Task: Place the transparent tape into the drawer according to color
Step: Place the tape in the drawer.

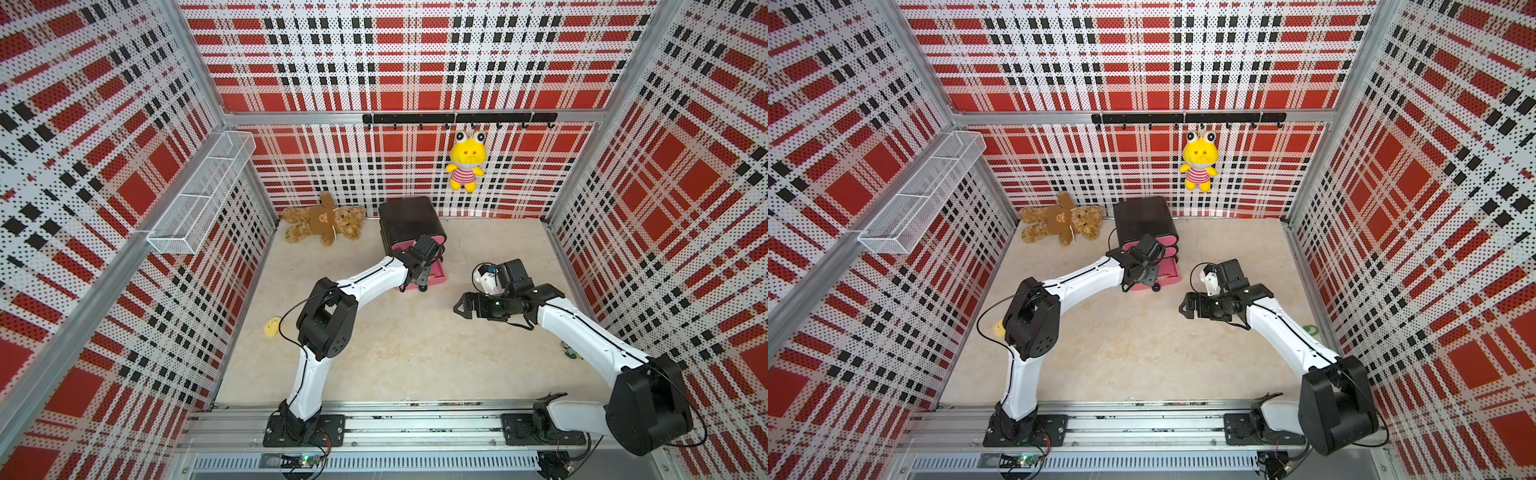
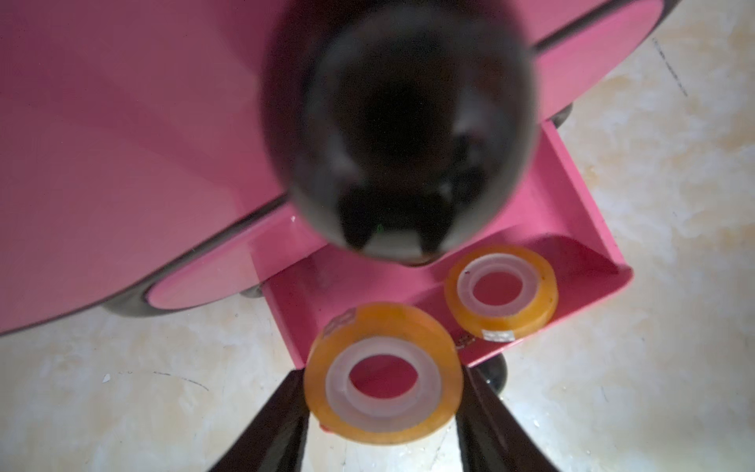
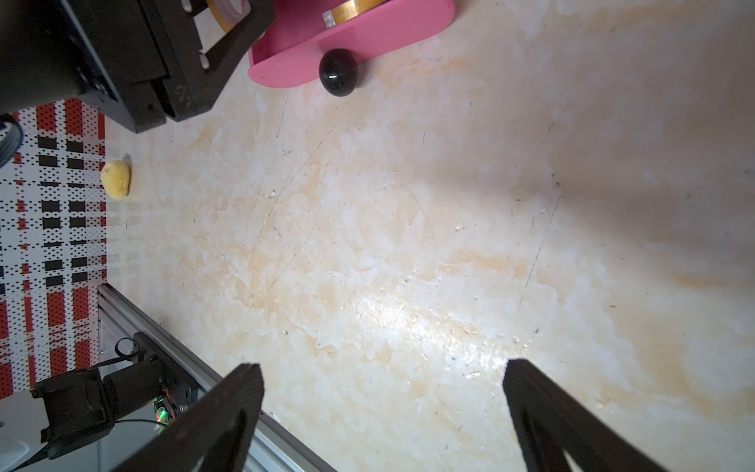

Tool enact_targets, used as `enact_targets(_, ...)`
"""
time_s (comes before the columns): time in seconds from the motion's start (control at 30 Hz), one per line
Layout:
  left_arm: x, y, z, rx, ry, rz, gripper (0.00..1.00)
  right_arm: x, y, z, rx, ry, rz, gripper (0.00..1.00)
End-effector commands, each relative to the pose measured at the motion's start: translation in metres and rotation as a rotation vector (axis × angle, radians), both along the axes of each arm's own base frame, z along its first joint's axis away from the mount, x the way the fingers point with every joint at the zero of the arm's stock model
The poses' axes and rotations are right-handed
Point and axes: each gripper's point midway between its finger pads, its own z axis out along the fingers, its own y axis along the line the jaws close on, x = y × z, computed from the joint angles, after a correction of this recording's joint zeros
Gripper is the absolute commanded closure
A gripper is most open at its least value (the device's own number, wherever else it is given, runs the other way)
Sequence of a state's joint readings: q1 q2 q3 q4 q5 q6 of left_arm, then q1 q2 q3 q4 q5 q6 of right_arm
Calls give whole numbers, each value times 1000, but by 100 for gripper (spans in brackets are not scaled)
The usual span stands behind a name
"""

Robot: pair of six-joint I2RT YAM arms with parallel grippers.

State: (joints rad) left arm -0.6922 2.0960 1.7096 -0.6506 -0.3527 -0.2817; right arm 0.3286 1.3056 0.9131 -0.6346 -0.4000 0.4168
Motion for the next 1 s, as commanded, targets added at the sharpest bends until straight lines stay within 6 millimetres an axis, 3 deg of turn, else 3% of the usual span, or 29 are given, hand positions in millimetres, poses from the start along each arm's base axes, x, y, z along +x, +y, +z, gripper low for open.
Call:
enact_targets(0.0,8,5,-6,22,-28,12,100,-1,-4,5,6,-13,-17,0)
enact_targets(0.47,11,8,-24,59,-24,16,100,-1,-4,7,5,-20,-17,0)
enact_targets(0.67,12,10,-27,56,-17,15,68,-1,-4,9,5,-22,-16,0)
enact_targets(0.97,11,10,-17,55,-37,13,37,0,-4,11,6,-28,-18,0)
